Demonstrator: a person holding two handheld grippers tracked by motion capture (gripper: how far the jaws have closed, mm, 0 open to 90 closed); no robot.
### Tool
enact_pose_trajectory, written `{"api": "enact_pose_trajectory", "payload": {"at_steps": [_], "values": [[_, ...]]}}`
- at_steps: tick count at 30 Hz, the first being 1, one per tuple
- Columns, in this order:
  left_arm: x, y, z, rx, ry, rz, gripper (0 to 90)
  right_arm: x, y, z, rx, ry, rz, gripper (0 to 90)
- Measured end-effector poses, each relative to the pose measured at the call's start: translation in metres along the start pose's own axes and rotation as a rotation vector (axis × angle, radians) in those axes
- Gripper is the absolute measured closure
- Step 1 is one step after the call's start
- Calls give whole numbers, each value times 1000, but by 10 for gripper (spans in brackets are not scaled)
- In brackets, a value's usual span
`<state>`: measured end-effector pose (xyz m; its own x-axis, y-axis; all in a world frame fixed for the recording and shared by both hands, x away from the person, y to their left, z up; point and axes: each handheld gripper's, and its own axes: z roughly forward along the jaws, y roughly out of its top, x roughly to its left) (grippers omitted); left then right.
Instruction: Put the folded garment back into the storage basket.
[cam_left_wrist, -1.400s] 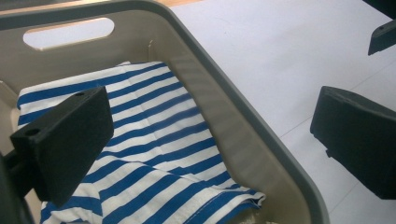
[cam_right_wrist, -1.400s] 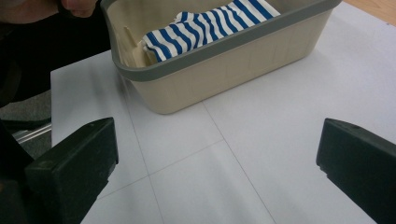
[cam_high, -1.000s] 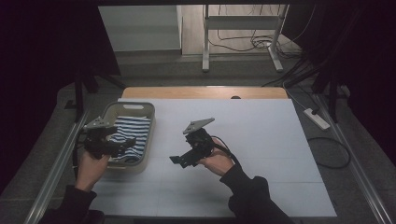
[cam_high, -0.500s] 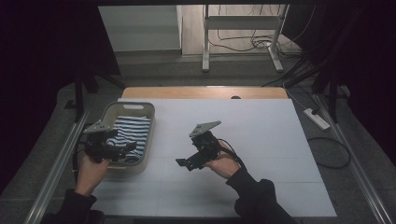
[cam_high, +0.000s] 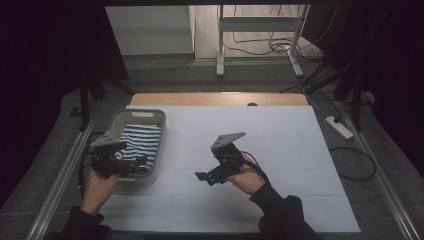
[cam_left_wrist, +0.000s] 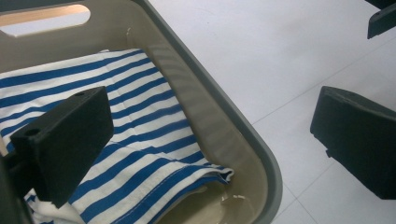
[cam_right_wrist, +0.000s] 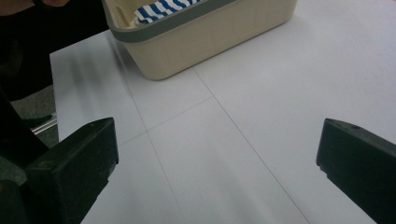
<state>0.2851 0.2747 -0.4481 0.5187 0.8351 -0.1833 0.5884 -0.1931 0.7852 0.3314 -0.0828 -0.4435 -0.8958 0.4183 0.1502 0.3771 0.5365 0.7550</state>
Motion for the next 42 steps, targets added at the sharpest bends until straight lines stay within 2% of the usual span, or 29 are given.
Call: {"api": "enact_pose_trajectory", "payload": {"at_steps": [13, 25, 42], "values": [[-6, -6, -4, 0, -6, 3, 0, -7, -16, -23, -11, -16, 35, 0], [-9, -11, -8, -3, -3, 8, 0, -13, -26, -43, -34, -57, 49, 0], [-11, -22, -18, -13, 20, 9, 0, -18, -49, -66, -32, -99, 75, 0]]}}
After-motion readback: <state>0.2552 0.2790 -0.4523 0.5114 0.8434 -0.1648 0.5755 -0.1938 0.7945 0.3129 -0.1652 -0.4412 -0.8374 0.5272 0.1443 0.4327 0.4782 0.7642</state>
